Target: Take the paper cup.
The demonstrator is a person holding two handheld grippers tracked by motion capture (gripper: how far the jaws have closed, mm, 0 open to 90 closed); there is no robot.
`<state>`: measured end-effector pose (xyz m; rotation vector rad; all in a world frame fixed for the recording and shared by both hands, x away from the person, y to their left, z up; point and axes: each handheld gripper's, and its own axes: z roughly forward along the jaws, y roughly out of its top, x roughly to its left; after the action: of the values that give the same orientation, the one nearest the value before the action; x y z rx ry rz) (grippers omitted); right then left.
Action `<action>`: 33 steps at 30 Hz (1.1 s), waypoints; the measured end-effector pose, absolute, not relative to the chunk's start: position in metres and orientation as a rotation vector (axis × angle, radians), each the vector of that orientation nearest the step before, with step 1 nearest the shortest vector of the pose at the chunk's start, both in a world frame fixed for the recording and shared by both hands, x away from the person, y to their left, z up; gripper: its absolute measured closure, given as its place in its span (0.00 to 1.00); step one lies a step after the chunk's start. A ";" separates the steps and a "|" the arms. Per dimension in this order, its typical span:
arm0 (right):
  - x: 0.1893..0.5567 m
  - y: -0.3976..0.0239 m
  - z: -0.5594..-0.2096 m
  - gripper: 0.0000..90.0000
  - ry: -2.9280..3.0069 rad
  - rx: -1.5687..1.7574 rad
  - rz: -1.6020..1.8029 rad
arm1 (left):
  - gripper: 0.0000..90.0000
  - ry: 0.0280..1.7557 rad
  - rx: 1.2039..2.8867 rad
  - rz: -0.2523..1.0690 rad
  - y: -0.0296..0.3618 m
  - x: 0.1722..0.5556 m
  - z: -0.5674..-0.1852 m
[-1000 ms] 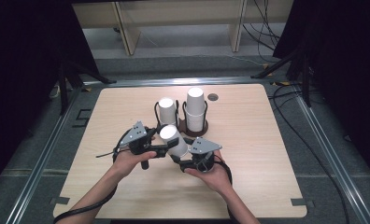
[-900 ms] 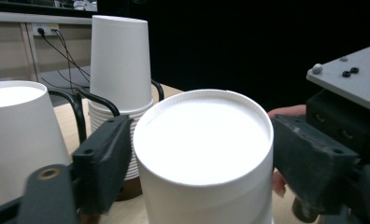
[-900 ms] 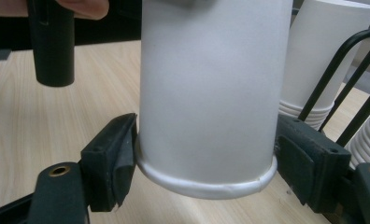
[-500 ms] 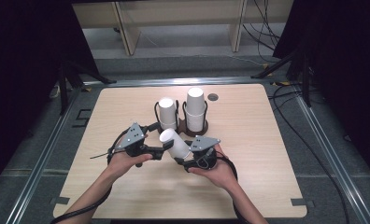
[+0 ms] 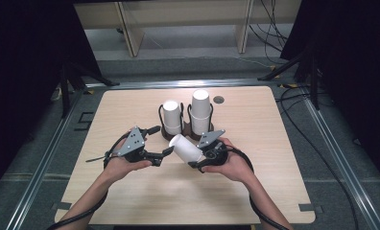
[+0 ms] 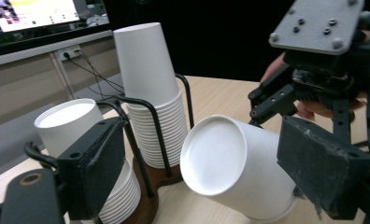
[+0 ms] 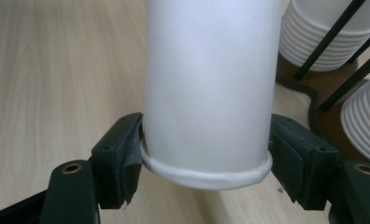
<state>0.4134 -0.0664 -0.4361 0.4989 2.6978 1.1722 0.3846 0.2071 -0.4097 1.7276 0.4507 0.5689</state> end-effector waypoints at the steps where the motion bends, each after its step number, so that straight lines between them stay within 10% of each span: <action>1: 0.414 -0.066 -0.436 0.34 2.712 0.494 1.160 | 0.17 0.441 1.737 0.567 0.206 0.385 -0.409; 33: 0.422 -0.055 -0.419 0.39 3.065 0.261 0.644 | 0.20 0.155 2.050 0.347 0.168 0.392 -0.419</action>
<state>0.4221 -0.0550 -0.4189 0.2606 3.0654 0.6438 0.3925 0.1685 -0.4194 2.0497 0.1554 0.3466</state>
